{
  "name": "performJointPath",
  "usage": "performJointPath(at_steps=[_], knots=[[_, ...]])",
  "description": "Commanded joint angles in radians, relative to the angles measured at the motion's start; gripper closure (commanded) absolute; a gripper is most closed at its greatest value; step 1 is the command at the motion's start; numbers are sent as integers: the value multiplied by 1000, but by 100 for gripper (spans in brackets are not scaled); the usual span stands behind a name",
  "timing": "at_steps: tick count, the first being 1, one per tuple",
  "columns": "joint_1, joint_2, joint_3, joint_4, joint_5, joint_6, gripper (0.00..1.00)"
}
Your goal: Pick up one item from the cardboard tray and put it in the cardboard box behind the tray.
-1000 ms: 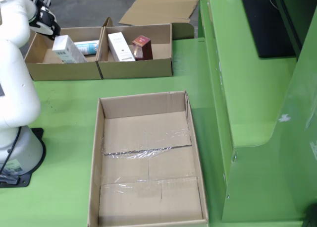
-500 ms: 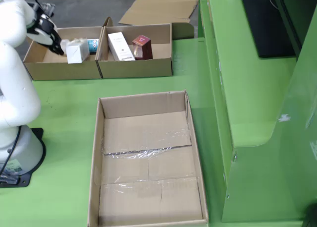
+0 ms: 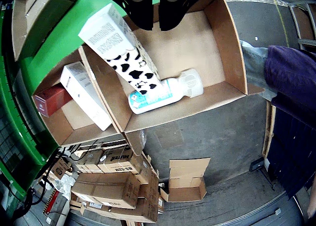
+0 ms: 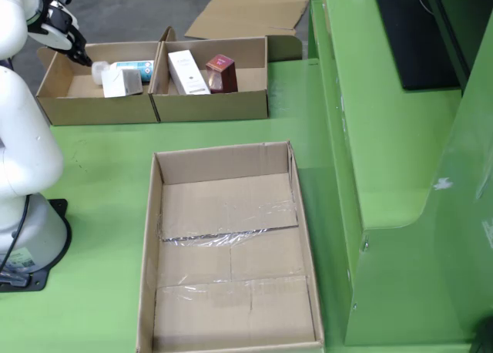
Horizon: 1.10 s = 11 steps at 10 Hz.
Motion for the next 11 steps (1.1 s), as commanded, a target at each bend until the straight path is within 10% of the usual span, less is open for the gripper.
performJointPath(at_steps=[1, 8, 11], knots=[[20, 51, 57, -60, -27, 16, 100], [123, 137, 480, -630, -152, 151, 100], [119, 490, 138, -626, -153, 261, 100]])
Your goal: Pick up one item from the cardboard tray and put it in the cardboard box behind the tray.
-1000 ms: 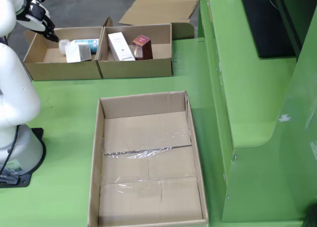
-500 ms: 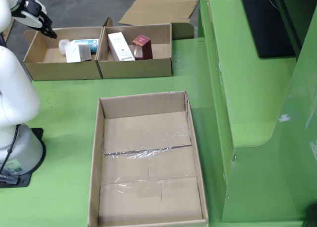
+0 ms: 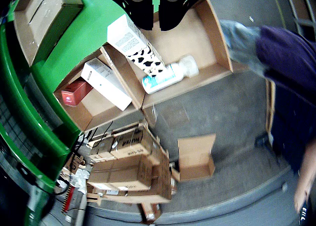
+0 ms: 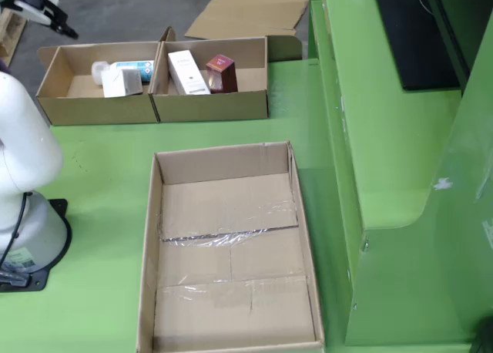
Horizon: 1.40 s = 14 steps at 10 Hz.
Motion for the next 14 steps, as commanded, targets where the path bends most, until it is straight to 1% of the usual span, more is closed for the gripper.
performJointPath(at_steps=[1, 2, 3, 6, 7, 8, 9, 10, 11, 12, 14], knots=[[-2, 474, -244, -252, -13, 108, 100], [-2, 474, -244, -252, -13, 108, 100], [76, 845, -343, -555, -64, 304, 100], [76, 845, -343, -555, -64, 304, 100], [-10, 999, -336, -692, -52, 285, 100], [-206, 1031, -471, -514, 19, 116, 100], [-206, 1031, -471, -514, 19, 116, 100], [-450, 1024, -601, -304, 124, -80, 100], [-580, 1013, -663, -205, 183, -175, 100], [-748, 976, -732, -77, 260, -294, 100], [-905, 928, -764, 29, 328, -403, 100]])
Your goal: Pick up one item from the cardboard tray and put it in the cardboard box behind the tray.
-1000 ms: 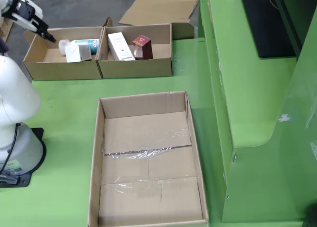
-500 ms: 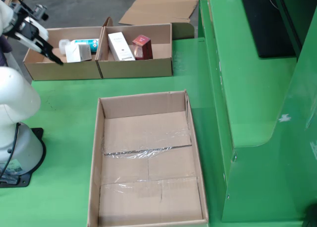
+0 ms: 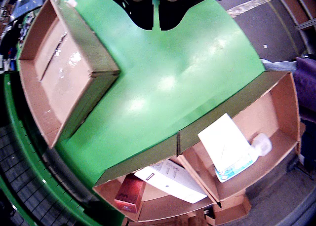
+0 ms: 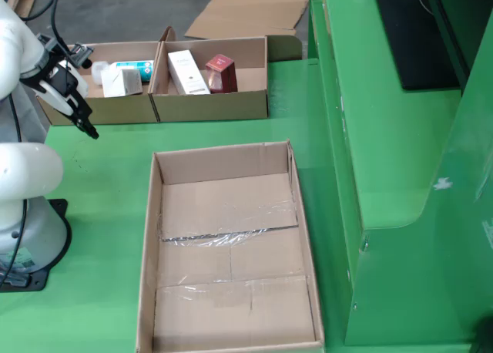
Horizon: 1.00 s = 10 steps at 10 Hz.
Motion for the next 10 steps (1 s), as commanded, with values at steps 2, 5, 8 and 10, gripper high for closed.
performJointPath(at_steps=[2, 5, 8, 10], knots=[[-805, 236, -166, 468, 202, -515, 100], [-945, 190, -129, 503, 255, -603, 100], [-1059, 130, -108, 547, 310, -673, 100], [-1216, 39, -42, 571, 381, -772, 100]])
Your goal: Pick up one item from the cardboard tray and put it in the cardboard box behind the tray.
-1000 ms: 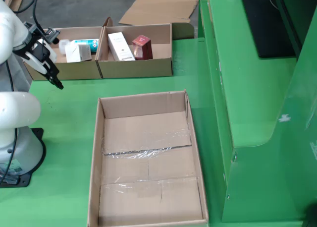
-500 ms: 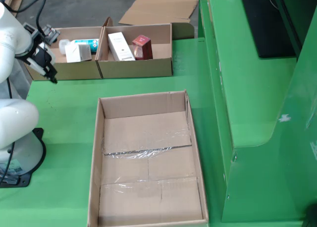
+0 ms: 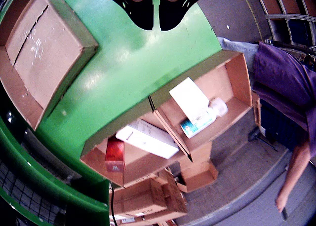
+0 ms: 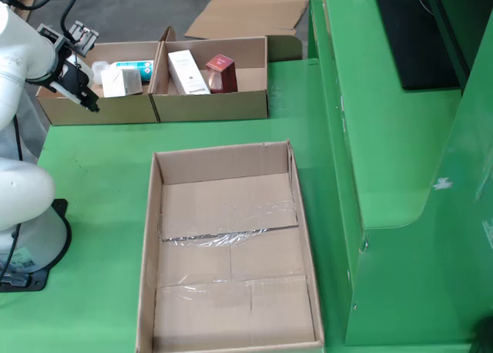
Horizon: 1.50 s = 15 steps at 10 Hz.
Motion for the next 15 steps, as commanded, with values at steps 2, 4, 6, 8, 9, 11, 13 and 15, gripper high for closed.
performJointPath(at_steps=[2, 4, 6, 8, 9, 11, 13, 15], knots=[[-897, -163, 137, 146, 128, -397, 100], [-970, -212, 154, 168, 163, -443, 100], [-1079, -277, 154, 211, 216, -515, 100], [-1184, -332, 162, 233, 264, -581, 100], [-1184, -332, 162, 233, 264, -581, 100], [-1221, -350, 168, 235, 276, -603, 100], [-1285, -377, 183, 231, 300, -647, 100], [-1285, -377, 183, 231, 300, -647, 100]])
